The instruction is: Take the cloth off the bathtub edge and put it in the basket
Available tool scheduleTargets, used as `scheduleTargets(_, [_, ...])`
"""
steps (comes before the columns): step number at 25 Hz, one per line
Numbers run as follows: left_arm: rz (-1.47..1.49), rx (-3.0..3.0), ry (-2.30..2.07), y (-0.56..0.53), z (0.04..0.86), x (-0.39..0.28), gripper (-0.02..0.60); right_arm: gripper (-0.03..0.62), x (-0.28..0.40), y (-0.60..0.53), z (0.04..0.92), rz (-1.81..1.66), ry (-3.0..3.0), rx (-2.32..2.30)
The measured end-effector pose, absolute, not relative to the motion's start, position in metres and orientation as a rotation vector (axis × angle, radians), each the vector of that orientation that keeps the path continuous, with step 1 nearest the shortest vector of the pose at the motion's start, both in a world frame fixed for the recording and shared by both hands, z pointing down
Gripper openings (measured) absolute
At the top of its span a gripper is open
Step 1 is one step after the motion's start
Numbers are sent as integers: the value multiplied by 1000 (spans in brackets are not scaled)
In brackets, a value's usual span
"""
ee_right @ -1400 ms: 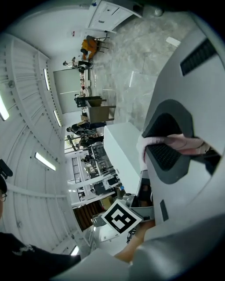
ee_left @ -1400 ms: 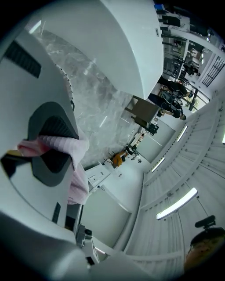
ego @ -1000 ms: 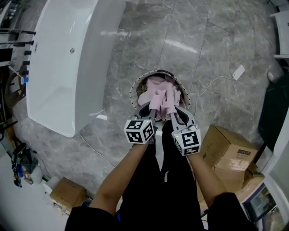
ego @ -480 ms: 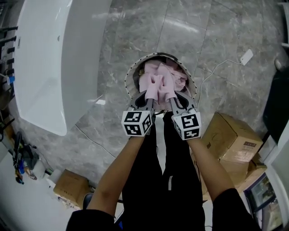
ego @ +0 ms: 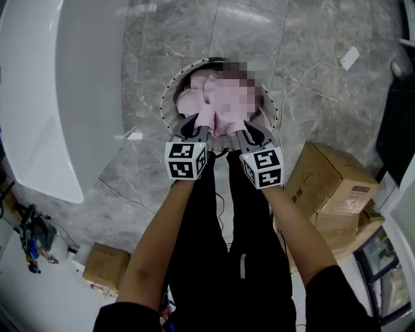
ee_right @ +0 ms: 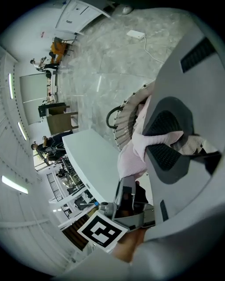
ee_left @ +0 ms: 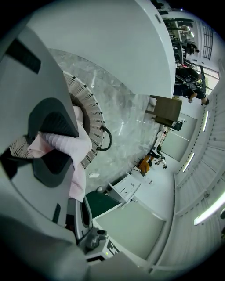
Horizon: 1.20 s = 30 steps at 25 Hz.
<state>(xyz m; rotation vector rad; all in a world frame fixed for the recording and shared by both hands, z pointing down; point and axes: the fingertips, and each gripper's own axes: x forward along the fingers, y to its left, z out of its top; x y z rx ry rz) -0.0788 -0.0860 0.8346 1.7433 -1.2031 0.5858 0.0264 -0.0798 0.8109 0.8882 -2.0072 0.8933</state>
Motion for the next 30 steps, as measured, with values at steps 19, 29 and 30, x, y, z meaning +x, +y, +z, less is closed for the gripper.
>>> scheduleTargets(19, [650,1722,-1129,-49,863,-50,255,164,88,-62,822,988,-1924,985])
scheduleTargets(29, [646,1762,-1080,-38,861,-14,255,164,154,-31,842,988,-1807,1093])
scheduleTargets(30, [642,1769,-1075,-37,861,-10,253,164,158,-26,847,984,-1799,1087])
